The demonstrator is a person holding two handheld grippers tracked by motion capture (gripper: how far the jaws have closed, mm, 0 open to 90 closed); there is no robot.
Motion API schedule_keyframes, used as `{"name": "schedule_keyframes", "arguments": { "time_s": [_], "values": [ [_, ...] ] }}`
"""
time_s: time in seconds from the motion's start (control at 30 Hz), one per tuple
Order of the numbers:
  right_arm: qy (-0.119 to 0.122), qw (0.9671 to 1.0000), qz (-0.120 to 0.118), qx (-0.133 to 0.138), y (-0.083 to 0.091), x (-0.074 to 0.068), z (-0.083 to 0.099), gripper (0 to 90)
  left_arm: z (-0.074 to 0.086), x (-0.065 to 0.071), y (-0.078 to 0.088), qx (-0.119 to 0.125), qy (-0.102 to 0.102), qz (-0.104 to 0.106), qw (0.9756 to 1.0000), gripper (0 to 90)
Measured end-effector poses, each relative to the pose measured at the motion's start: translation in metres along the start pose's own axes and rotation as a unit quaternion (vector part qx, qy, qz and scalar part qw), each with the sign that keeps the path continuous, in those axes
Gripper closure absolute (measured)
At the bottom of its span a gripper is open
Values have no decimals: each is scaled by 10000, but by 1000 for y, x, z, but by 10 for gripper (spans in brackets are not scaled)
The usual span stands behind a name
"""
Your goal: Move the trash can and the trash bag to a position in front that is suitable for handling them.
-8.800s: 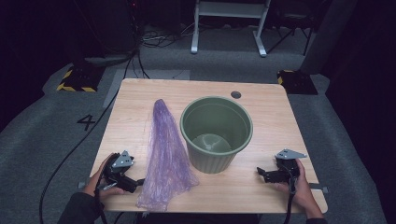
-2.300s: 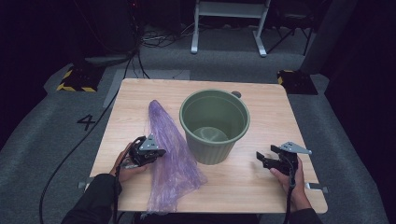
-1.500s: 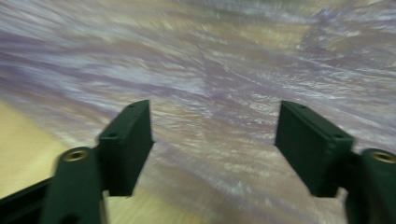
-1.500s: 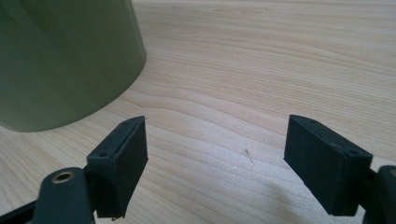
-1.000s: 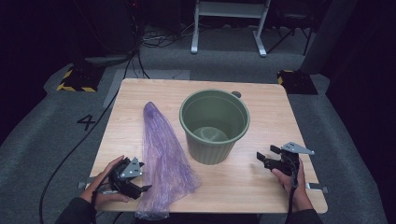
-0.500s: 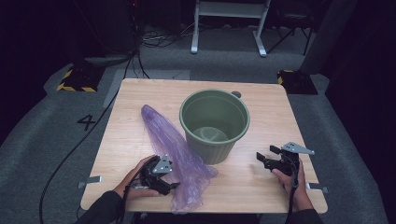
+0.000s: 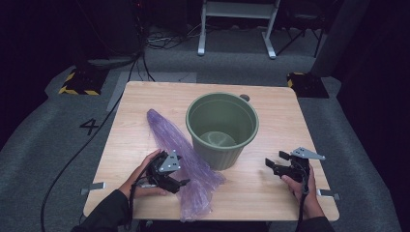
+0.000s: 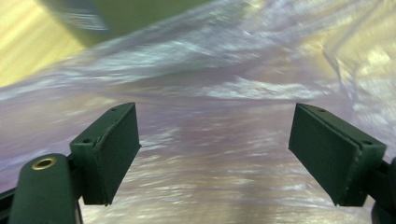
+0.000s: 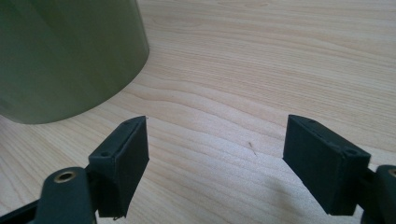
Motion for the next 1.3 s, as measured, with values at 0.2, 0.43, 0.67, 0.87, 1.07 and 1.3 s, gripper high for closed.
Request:
{"name": "schedule_keyframes", "arguments": {
  "time_s": [0.2, 0.43, 0.67, 0.87, 1.07, 1.3],
  "values": [
    [-1, 10000, 33, -16, -1, 0, 0, 223, 13, -20, 34, 44, 17, -212, 9998, 155],
    [29, 10000, 40, -72, -2, 0, 0, 223, 31, -58, 40, 4, 237, -527, 9983, 155],
    [-1, 10000, 32, -62, -2, 0, 0, 223, 27, -75, 19, 339, 506, -406, 9973, 156],
    [19, 10000, 18, -78, -2, 0, 0, 223, 18, -73, 4, 133, 263, -227, 9993, 156],
    [23, 10000, -1, -88, -2, -1, 1, 223, 23, -72, -16, -25, 302, 187, 9994, 165],
    [40, 10000, 18, -86, -2, -1, 1, 223, 25, -68, -27, -78, 376, 342, 9987, 197]
  ]
}}
Point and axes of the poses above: each handheld gripper's, and its own axes: y roughly backward along the jaws, z roughly out of its underside, x roughly to its right, the point moved 6 cm from there along -y, roughly forward along the jaws, and after that the axes turned 3 degrees about z, right-handed, at the moved point
